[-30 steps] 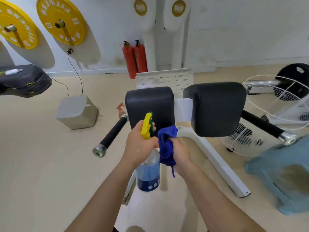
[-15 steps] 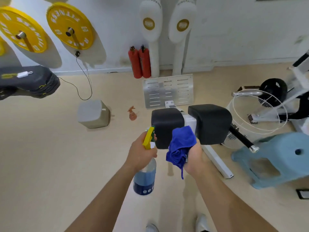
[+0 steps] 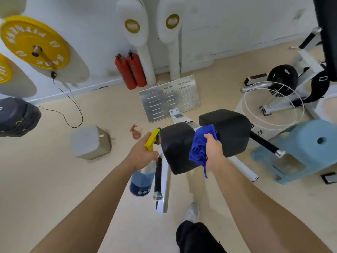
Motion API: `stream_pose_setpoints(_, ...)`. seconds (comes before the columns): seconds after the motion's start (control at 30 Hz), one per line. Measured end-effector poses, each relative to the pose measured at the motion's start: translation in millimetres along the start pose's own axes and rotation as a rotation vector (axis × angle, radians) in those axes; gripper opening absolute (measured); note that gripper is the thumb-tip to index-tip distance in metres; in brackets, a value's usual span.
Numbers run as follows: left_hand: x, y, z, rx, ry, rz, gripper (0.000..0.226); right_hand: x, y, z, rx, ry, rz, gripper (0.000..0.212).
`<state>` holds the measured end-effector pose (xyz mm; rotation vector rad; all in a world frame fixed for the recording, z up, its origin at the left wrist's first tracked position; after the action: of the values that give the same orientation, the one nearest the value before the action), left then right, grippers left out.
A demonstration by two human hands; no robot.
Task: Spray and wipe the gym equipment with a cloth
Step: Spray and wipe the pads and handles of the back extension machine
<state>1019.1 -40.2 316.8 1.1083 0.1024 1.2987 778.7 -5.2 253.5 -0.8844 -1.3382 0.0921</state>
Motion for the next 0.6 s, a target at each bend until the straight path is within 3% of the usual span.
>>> stream_pose_setpoints(0.13, -39, 0, 19, -0.097, -0.091, -0.015, 0.055, -18, -19, -8, -0.034, 0.066, 0.020, 0.026)
stream_pose_setpoints(0.4, -117, -6, 47, -0.324, -0.318, -0.158, 0.047, -26, -27, -19, -0.241, 0.292, -0.015, 0.030)
stream_pose_setpoints(0.53, -157, -13, 59, -0.446, -0.476, -0.300, 0.047, -28, -8, -44, -0.358, 0.416, -0.005, 0.042)
stream_pose_setpoints(0.6, -172, -22, 66, -0.517, -0.548, -0.372, 0.045, -27, 5, -60, -0.383, 0.491, 0.011, 0.034)
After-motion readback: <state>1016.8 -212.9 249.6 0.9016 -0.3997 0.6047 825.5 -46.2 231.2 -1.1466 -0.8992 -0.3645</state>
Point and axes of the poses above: each hand's wrist, its own x-axis away from the middle knuckle, its own z-axis out of the back of the hand, y = z × x, the point moved 1 cm from there along -x, towards the middle knuckle, and after that the axes turned 8 degrees about -y, right-handed, at the moved point
